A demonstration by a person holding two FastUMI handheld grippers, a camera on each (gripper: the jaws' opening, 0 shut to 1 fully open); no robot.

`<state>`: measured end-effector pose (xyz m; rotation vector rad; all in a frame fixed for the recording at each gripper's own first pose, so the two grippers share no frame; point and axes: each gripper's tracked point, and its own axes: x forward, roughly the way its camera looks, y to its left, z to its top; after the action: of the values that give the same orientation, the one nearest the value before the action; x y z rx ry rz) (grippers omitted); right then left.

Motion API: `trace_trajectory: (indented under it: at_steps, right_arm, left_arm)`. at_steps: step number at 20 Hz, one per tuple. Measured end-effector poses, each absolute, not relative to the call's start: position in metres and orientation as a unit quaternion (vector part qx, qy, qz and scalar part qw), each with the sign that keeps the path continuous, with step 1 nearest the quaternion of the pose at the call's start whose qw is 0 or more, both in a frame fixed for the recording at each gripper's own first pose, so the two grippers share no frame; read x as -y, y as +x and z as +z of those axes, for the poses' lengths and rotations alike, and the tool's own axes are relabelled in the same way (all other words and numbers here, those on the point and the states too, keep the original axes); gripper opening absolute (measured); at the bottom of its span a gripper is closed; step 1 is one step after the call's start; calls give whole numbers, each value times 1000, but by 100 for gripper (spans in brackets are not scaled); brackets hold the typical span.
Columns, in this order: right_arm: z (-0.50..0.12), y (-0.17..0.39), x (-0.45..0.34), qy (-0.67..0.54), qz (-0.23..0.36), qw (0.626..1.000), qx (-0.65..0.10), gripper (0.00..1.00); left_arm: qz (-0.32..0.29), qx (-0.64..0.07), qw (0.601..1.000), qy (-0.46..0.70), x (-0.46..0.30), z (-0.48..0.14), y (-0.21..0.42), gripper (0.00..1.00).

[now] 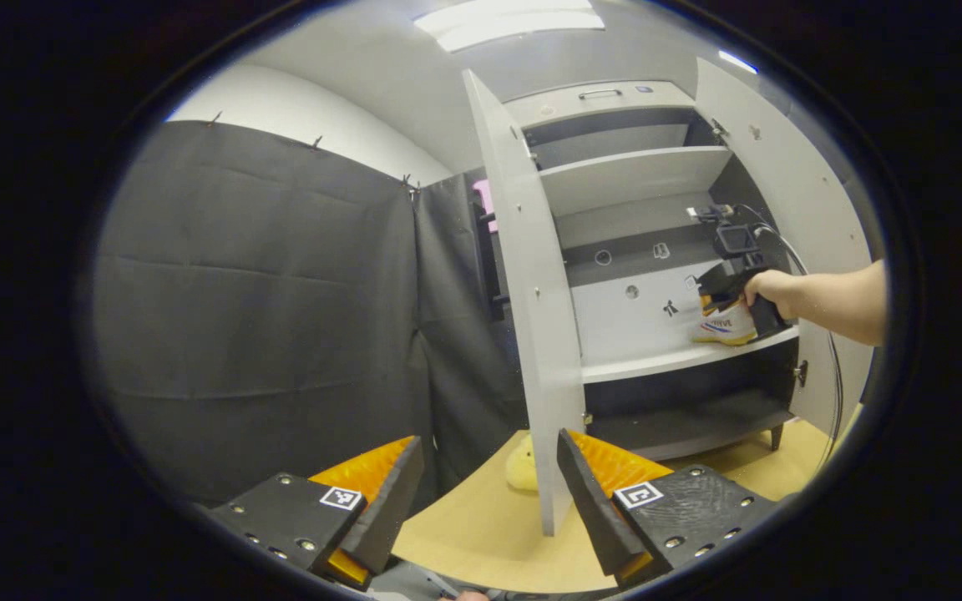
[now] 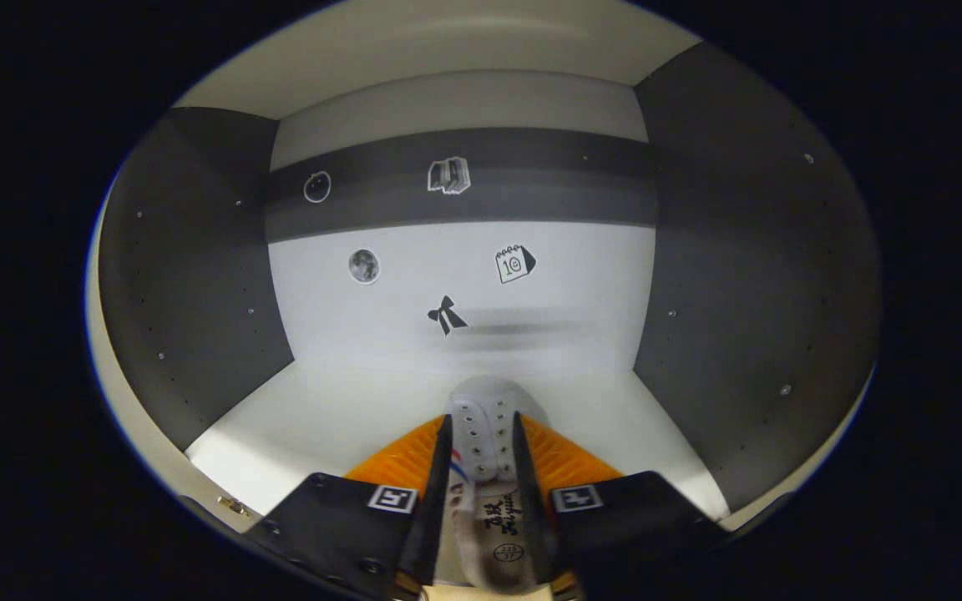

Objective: Grab one shoe with the right hand and put it into the shoe cabinet, grab the other shoe with the left hand and put it into the shoe cabinet; then close the right door with the right hand and the left door with the left hand.

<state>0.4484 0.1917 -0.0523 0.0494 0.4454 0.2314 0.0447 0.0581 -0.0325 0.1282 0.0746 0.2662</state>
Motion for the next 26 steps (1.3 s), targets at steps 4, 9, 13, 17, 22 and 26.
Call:
trace_trajectory:
  at_steps: [4, 9, 13, 17, 22, 26]
  right_arm:
    - [-21, 417, -186, 45, 127, 975, -178, 100]
    - [21, 359, -167, 36, 139, 983, -115, 99]
    - [43, 306, -146, 29, 143, 986, -78, 99]
    - [48, 255, -122, 30, 142, 988, -57, 99]
    - [34, 197, -86, 18, 128, 990, -55, 99]
    - [8, 157, -59, 8, 115, 991, -72, 96]
  left_arm:
    - [107, -38, 992, 54, -46, -33, 46, 93]
    - [56, -27, 997, 51, -18, -28, 57, 93]
    - [2, -20, 999, 36, 13, -27, 69, 100]
    - [-58, -27, 998, 20, 48, -34, 83, 100]
    - [-119, -73, 990, -24, 86, -70, 109, 93]
    - [-145, -143, 978, -50, 110, -127, 129, 93]
